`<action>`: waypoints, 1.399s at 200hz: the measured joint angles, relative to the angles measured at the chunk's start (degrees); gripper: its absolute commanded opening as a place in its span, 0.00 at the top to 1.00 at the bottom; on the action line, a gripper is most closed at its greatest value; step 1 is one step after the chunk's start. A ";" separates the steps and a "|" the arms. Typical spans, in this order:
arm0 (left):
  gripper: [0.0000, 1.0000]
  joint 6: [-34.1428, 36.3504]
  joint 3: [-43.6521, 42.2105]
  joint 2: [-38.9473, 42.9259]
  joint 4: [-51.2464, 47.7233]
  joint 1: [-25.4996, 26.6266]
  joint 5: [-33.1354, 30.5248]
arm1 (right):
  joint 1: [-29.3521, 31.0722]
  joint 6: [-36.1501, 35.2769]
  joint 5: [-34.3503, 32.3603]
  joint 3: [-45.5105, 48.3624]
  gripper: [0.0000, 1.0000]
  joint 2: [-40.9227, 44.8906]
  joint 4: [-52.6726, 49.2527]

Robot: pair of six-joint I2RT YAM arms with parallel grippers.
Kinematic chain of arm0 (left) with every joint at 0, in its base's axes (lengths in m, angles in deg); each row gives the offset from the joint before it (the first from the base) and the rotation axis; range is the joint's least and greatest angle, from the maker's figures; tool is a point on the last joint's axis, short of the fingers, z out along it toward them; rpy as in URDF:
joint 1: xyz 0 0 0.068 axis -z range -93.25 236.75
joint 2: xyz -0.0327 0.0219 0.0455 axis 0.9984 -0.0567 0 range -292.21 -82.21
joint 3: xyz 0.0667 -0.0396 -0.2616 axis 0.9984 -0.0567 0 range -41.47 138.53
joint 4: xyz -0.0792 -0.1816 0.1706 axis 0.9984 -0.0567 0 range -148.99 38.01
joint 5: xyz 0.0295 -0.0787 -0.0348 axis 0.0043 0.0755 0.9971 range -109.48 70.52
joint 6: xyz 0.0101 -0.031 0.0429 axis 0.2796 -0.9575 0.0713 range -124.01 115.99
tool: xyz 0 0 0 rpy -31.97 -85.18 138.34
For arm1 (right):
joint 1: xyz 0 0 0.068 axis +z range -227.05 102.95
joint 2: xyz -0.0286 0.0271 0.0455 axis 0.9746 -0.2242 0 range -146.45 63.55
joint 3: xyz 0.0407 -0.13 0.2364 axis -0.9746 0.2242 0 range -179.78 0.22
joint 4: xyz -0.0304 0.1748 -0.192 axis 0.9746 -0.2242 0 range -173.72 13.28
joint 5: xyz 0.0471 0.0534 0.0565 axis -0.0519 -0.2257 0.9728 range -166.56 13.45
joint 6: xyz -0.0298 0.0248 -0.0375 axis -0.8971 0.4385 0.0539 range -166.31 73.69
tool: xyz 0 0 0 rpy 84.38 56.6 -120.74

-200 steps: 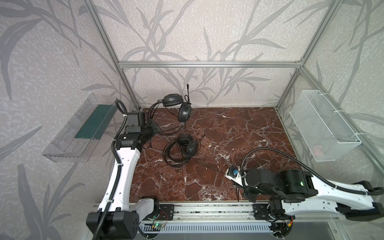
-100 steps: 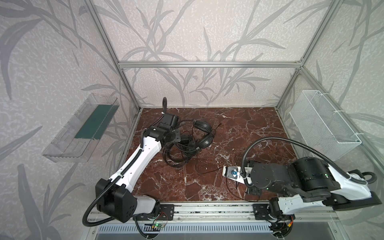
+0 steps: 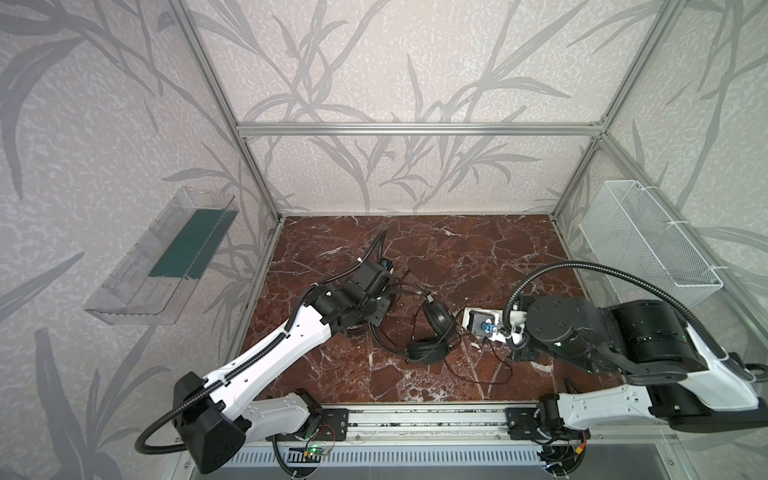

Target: Wrap the headphones

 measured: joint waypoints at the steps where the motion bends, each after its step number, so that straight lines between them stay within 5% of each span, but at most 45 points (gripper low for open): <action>1: 1.00 0.07 -0.07 0.20 -0.02 0.22 0.13 | -0.02 -0.02 0.00 0.04 1.00 0.00 0.02; 42: 1.00 0.87 -2.71 5.75 -0.20 4.35 4.92 | -4.13 -1.79 0.42 1.73 1.00 0.74 3.50; 119: 1.00 0.35 -4.15 18.40 -0.76 4.70 14.93 | -21.97 -1.44 10.78 8.74 1.00 0.20 18.49; 177: 1.00 -0.87 -2.19 21.99 -1.05 4.70 16.96 | -39.76 11.32 21.92 19.63 1.00 0.85 30.69; 280: 1.00 -7.74 13.00 16.59 -2.14 3.19 11.67 | -44.13 30.29 47.50 43.78 1.00 2.40 56.26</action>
